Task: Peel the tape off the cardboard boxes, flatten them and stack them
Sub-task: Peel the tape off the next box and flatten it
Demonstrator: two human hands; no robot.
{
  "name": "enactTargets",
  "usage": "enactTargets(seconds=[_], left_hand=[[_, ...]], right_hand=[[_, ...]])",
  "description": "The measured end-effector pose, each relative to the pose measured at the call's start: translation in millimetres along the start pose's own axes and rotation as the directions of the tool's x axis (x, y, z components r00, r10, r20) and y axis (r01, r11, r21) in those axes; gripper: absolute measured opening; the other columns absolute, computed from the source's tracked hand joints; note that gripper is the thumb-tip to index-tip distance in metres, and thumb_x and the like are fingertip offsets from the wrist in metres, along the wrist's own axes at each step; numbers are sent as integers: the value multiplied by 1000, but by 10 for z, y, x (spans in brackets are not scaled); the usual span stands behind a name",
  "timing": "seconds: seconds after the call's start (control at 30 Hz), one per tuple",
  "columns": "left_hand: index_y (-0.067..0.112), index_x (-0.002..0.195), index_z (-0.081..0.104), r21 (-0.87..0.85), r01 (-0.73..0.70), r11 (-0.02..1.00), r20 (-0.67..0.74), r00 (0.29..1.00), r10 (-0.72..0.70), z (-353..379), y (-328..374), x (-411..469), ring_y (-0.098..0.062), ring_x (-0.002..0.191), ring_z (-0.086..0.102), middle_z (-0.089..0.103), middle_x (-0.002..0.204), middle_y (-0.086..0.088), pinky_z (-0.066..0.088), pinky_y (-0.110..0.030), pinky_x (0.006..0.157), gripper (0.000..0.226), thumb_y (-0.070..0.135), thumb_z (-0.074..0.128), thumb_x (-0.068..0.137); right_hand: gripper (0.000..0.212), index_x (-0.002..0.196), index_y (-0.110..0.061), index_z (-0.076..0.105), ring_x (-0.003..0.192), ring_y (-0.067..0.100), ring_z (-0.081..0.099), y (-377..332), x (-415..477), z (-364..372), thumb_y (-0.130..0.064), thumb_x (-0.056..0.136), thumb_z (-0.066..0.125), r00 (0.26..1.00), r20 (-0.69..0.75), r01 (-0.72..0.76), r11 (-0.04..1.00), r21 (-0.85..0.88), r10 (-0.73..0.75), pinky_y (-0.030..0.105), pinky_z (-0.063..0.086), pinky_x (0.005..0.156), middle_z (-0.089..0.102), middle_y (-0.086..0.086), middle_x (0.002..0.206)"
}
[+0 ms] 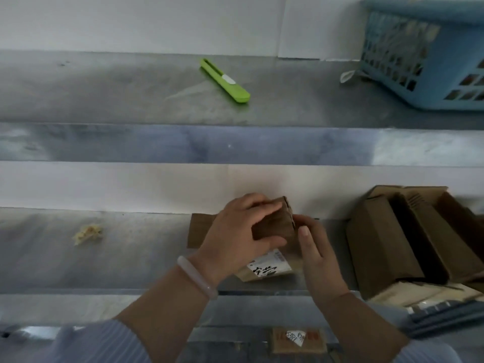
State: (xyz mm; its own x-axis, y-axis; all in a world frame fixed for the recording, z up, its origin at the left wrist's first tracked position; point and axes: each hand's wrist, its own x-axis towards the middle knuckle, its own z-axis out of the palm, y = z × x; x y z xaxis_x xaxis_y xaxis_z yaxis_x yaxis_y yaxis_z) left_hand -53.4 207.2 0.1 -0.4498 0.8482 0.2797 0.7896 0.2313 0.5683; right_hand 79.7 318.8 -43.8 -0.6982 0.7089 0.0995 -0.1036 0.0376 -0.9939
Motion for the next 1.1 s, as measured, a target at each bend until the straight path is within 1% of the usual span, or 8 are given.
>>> enactTargets(seconds=[0.07,0.23,0.47,0.6,0.73,0.83,0.93,1.1], left_hand=[[36,138,47,18,-49,999,33,998,48,94,52,44,10,119,30,43,138,19,30,-22,109,67,52,70,77],[33,138,48,25,-69,997,86,994,67,214,110,130,3,124,37,46,138,18,27,-18,107,59,50,65,83],[30,138,49,71,-101,992,160,983,89,325,138,272,3,124,38,45,139,19,31,-23,108,64,51,68,81],[27,137,51,54,-95,994,207,975,82,321,106,334,-2,128,41,44,137,22,34,-27,108,76,69,56,74],[29,137,51,31,-79,996,196,978,71,336,85,348,9,121,34,37,131,30,26,-11,101,81,73,44,69],[30,137,51,29,-65,997,197,979,58,335,83,356,9,122,35,37,131,31,25,-8,100,80,73,43,69],[32,137,51,49,-65,997,204,977,53,343,75,356,0,127,40,42,134,28,33,-25,107,78,73,44,71],[34,137,49,69,-63,996,214,976,47,346,73,362,1,126,39,37,130,33,33,-25,106,77,73,42,71]], right_hand=[[18,109,-27,59,92,1,67,-148,26,-68,-16,95,60,998,-3,-68,997,-30,68,23,56,74,68,-4,102],[32,121,-28,65,107,5,64,-185,80,-490,-19,90,66,980,29,-179,940,-290,195,40,52,98,70,-10,112],[30,115,-24,71,94,10,70,-365,201,-861,-21,85,74,919,90,-342,891,-298,383,34,57,88,75,-5,100],[22,96,-28,73,82,-2,67,-513,308,-870,-27,76,82,977,35,-142,769,-623,209,25,57,81,73,-11,88],[21,106,-24,74,101,11,62,-729,398,-785,-32,88,67,959,272,217,402,-890,84,24,44,92,70,-5,106],[24,113,-30,71,106,11,58,-751,469,-804,-37,93,59,919,388,355,271,-895,75,18,35,89,67,-5,113],[25,116,-30,70,106,15,59,-723,499,-827,-34,95,56,878,470,444,216,-869,88,28,43,92,64,-4,115],[26,115,-27,70,104,18,60,-730,525,-817,-31,97,51,840,534,517,156,-842,97,37,48,89,64,-2,113]])
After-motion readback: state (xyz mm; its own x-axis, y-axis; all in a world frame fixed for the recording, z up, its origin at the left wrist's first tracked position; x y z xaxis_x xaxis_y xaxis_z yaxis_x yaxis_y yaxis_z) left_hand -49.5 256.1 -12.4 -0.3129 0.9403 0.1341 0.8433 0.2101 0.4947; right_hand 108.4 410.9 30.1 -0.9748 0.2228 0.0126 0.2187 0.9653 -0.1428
